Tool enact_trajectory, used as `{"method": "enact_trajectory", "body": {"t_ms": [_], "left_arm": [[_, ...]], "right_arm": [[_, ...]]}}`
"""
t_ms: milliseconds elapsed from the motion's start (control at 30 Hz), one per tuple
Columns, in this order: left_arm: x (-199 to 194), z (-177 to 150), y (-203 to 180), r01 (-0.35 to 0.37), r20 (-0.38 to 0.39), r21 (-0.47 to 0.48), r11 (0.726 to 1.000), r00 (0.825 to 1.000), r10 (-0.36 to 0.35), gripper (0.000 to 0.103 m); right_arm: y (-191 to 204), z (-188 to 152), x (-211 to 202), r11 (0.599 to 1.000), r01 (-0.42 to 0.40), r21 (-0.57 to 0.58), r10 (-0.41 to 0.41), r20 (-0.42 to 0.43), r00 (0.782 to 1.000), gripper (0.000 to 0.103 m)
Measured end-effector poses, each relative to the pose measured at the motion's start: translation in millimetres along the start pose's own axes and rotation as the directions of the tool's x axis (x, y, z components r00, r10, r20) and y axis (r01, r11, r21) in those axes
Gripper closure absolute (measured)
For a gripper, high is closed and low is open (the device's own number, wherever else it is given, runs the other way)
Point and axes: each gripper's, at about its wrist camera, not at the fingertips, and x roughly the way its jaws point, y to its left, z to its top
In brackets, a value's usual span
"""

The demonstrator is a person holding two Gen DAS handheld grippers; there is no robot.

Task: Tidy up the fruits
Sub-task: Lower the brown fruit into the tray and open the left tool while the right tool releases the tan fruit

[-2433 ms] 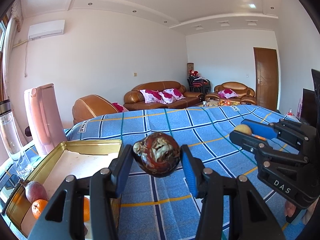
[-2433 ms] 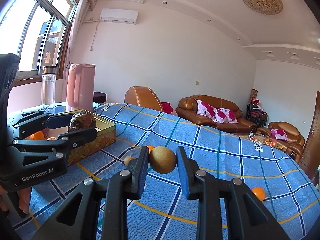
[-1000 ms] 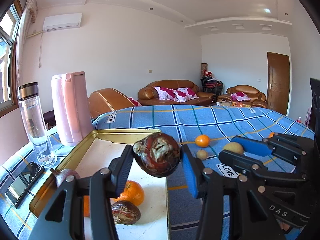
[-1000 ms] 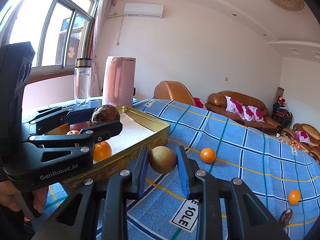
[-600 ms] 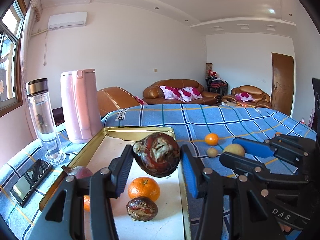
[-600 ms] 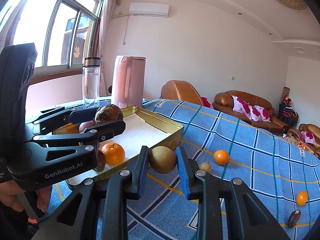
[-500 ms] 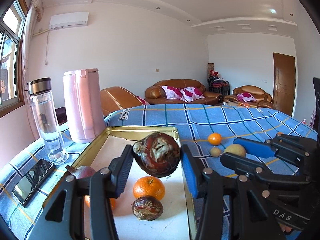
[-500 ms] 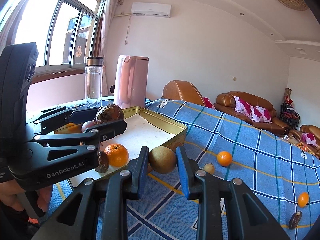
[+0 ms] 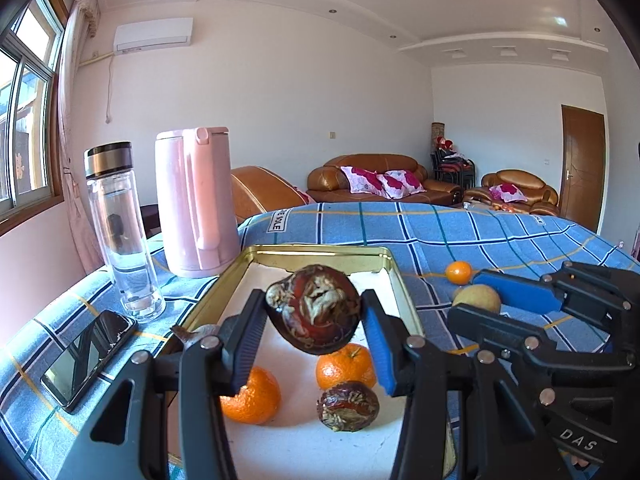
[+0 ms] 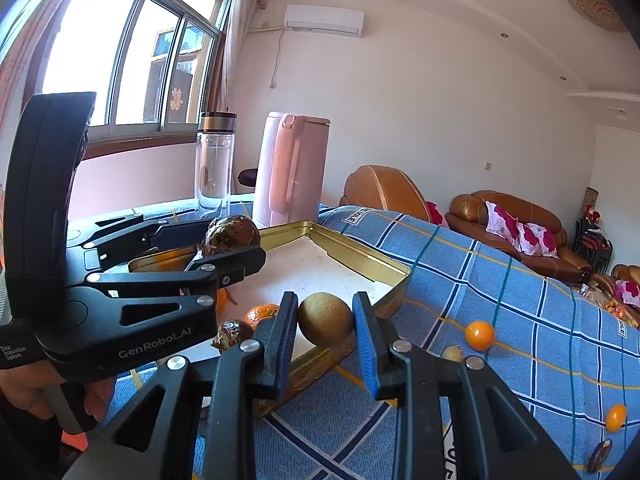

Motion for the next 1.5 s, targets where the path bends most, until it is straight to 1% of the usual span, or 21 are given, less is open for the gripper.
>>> {"method": "enact_trajectory", "body": {"t_ms": [300,867,1200,1500], "left_arm": [[4.6,-1.7,12.3,-0.027,-0.036,0.002,1.0,0.999,0.027,0.053],[12.2,-5.7,35.5,-0.069,-0.093,-0.005,0.998,0.993,0.069,0.053],[15.8,-11.2,37.9,-0.071,-0.125,0.006,0.997,0.99,0.071,0.053],[15.4,-14.3,42.3,-0.081,-0.14,0.015,0.997,0.987,0.083,0.053]], "right_arm": [[15.1,4.3,11.2,0.999,-0.034,-0.025,0.034,-0.012,0.999,0.073],[27.5,3.9,27.7,0.996,-0.08,-0.03,0.078,-0.047,0.996,0.073],[37.0,3.8,32.5,0.993,-0.102,-0.059,0.097,-0.078,0.992,0.073],[37.7,4.8,36.0,0.991,-0.116,-0.06,0.11,-0.094,0.989,0.073]]}}
